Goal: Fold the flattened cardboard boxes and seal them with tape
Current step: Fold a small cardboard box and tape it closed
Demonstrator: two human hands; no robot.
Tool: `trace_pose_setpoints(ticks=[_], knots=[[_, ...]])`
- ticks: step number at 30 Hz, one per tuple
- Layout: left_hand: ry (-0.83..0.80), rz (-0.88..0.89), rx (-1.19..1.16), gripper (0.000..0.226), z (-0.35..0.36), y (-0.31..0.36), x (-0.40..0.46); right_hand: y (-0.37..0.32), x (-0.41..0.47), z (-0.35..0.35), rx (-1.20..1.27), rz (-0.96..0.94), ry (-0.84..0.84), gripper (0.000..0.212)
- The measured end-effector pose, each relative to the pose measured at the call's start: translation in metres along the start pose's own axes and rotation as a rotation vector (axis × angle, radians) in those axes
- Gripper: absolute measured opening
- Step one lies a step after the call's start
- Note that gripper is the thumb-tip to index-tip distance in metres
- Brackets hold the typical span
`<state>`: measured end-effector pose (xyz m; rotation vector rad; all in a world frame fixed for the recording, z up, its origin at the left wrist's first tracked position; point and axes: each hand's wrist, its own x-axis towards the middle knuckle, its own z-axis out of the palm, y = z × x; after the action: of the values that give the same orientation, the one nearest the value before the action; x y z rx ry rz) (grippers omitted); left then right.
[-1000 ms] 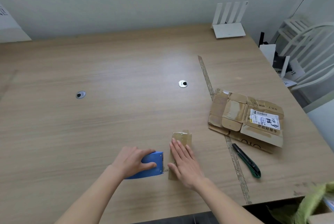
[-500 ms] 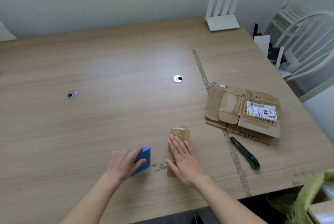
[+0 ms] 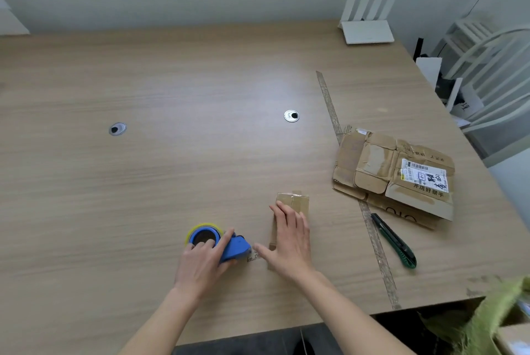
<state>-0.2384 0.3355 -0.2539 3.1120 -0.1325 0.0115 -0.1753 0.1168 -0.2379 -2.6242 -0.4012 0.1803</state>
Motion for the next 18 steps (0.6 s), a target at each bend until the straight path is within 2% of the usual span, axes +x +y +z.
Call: trace_pose_setpoints(ticks=[3, 7, 11, 14, 18], knots=[[0.015, -0.047, -0.013, 0.077, 0.001, 0.0, 0.001, 0.026, 0.0, -0.015, 0.049, -0.137, -0.108, 0.09], [0.135, -0.069, -0.06, 0.076, -0.005, 0.011, 0.007, 0.044, -0.007, -0.016, -0.074, -0.268, -0.034, 0.08], [0.257, 0.051, -0.069, 0.065, -0.011, 0.03, 0.017, 0.048, -0.008, -0.01, -0.085, -0.325, 0.023, 0.077], [0.233, 0.197, -0.121, 0.063, -0.008, 0.041, 0.026, 0.05, -0.008, -0.011, -0.052, -0.335, -0.024, 0.086], [0.089, 0.273, -0.223, 0.071, -0.001, 0.055, 0.036, 0.061, -0.009, -0.032, 0.185, -0.262, -0.184, 0.104]])
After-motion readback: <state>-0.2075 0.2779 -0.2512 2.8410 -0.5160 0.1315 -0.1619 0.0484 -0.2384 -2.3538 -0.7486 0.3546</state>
